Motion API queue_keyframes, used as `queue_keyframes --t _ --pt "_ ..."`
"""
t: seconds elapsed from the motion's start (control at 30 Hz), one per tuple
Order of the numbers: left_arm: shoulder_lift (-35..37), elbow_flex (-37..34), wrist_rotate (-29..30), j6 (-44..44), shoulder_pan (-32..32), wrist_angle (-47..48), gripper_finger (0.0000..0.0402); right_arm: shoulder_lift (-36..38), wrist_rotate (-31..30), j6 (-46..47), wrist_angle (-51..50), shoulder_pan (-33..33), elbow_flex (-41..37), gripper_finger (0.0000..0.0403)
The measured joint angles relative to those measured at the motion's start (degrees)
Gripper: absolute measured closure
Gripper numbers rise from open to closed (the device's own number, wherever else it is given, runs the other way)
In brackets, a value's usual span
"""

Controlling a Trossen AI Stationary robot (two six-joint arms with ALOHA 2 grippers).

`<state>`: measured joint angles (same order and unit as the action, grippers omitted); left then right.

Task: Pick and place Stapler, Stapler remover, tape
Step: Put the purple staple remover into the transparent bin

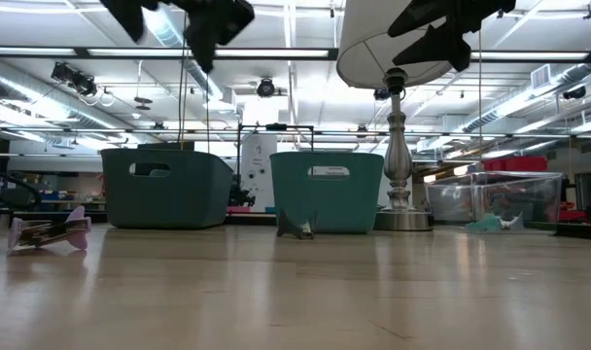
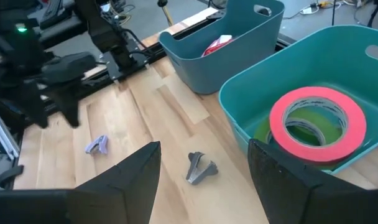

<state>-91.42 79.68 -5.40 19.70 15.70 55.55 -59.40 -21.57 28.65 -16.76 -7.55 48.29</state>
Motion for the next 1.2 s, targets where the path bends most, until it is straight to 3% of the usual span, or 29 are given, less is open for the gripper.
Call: queue_keyframes --t 0.3,0.5,0.8,1.2 --pt "-0.02 -0.02 -0.48 -3.12 9.53 1.52 0.0115 0.0 0.19 -1.67 0.02 -0.09 0.0 0.0163" --pt "-0.05 -1.76 0.65 -11.2 13.27 1.47 0.0115 0.0 0.19 -4.76 0.07 -0.07 0.0 0.0163" --pt "-0.09 -12.52 3.07 -19.0 15.46 0.86 0.0115 0.0 1.82 -6.7 0.61 -0.04 0.01 0.0163" --pt "-0.09 -25.05 10.81 -21.25 15.24 -11.24 0.0115 0.0 3.64 -5.44 0.55 -0.04 0.0 0.0163"
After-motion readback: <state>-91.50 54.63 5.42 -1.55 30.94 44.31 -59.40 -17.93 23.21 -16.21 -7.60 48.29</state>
